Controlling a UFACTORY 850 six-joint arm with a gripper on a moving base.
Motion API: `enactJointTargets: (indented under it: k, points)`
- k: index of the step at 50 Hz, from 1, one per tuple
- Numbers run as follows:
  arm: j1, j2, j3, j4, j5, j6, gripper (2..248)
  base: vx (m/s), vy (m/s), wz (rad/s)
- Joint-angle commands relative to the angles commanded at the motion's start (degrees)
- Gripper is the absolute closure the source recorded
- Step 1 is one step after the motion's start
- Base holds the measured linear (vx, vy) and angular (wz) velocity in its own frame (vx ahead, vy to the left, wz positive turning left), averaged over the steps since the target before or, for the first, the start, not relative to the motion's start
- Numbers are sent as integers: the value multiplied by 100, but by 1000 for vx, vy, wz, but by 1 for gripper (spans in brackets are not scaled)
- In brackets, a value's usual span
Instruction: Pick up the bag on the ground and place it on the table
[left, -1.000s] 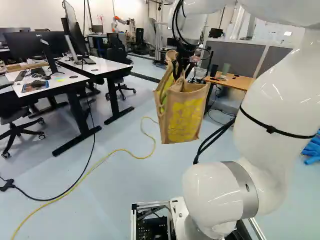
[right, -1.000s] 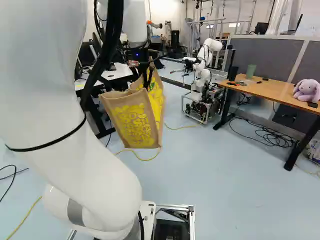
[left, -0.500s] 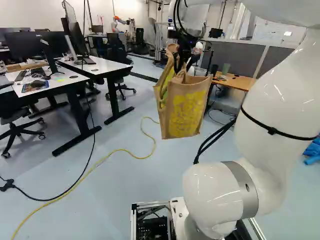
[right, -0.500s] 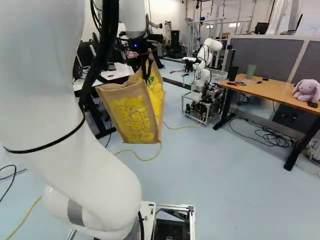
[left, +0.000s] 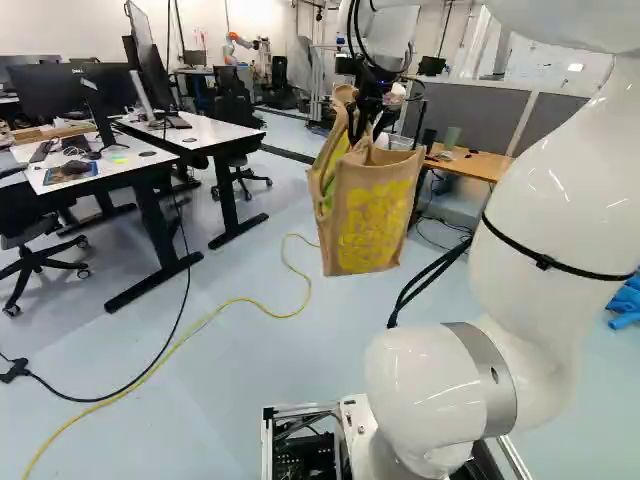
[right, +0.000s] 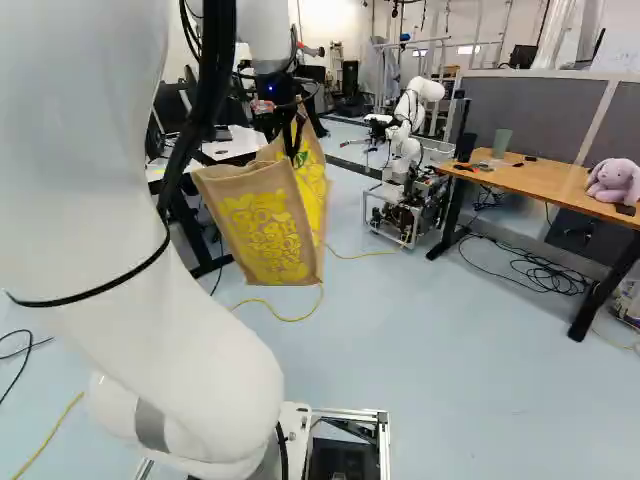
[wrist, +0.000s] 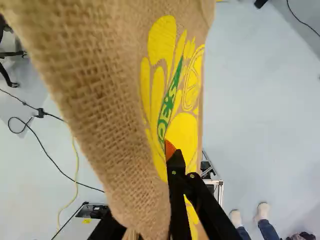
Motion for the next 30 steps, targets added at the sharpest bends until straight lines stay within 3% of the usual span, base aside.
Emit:
enactJointTargets:
  k: [22, 30]
  points:
    - [0, 0, 0, 0, 0, 0, 229, 0, 0, 0]
    - [0, 0, 0, 0, 0, 0, 229, -21, -22, -166]
